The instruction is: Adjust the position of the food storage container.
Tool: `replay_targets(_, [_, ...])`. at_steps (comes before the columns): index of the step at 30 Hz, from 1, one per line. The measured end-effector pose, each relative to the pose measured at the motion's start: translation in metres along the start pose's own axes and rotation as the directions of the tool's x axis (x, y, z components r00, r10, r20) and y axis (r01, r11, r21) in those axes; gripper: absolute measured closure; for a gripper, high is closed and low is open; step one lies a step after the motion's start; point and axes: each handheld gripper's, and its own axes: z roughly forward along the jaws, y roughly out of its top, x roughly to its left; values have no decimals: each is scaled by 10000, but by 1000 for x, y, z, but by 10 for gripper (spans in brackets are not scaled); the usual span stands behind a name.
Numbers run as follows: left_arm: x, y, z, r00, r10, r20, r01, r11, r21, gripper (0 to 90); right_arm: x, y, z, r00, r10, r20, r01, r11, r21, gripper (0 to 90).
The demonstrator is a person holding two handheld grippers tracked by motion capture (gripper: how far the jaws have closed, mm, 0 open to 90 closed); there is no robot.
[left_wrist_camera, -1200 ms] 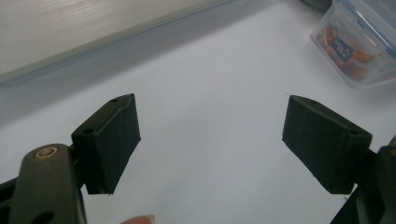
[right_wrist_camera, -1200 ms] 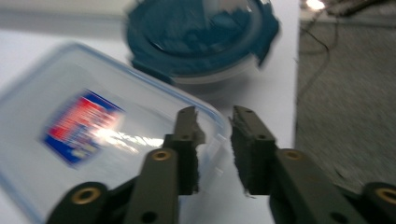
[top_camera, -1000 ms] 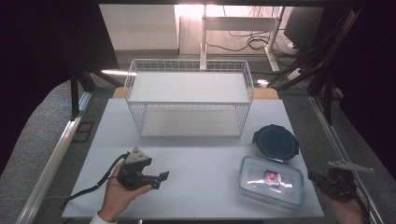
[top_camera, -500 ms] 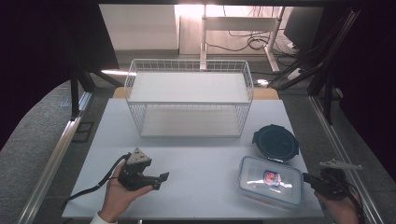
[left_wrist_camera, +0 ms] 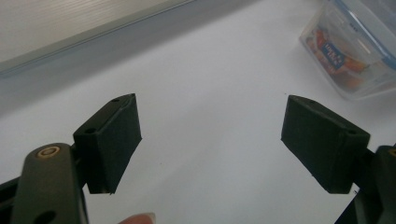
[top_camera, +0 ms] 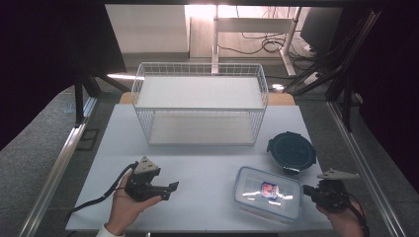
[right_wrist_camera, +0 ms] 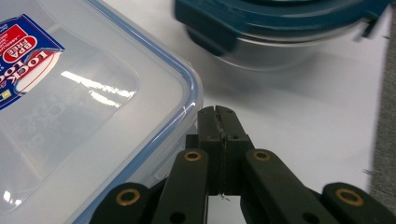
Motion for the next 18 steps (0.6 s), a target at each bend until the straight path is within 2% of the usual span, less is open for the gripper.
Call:
replay_targets(2, [1,0,0,10000,-6,2,6,10000,3,195,8,3,2,9999,-119,-18,119,9999,7,892])
replay_targets(3, [1,0,0,10000,-6,2,6,10000,3,195,8,3,2,9999,-119,-18,119,9999,7,892])
replay_targets(4, [1,0,0,10000,5,13,-5,10000,31,194,16,6,4,9997,-213,-100,213,9998,-21,892])
replay_targets(7, [1,-1,0,10000,13,30,-13,10000,77,194,22,8,5,9996,-251,-105,251,9997,-72,892])
replay_targets(10, [1,-1,2,10000,43,32,-43,9999,155,193,24,8,6,9996,-228,-168,226,9997,-93,892])
replay_targets(12, [1,-1,2,10000,32,28,-33,9999,162,193,22,6,3,9989,-125,-445,123,9999,-40,892])
replay_targets(14, [1,-1,2,10000,24,19,-24,9999,158,193,18,0,-2,9988,88,-478,-89,10000,-36,892])
replay_targets(17, [0,-2,3,10000,28,18,-29,9998,193,193,16,-9,-5,9986,144,-518,-138,9998,122,892])
replay_targets(18, [0,-2,4,10000,59,30,-59,9997,235,192,16,-17,-4,9979,239,-597,-221,9993,303,891])
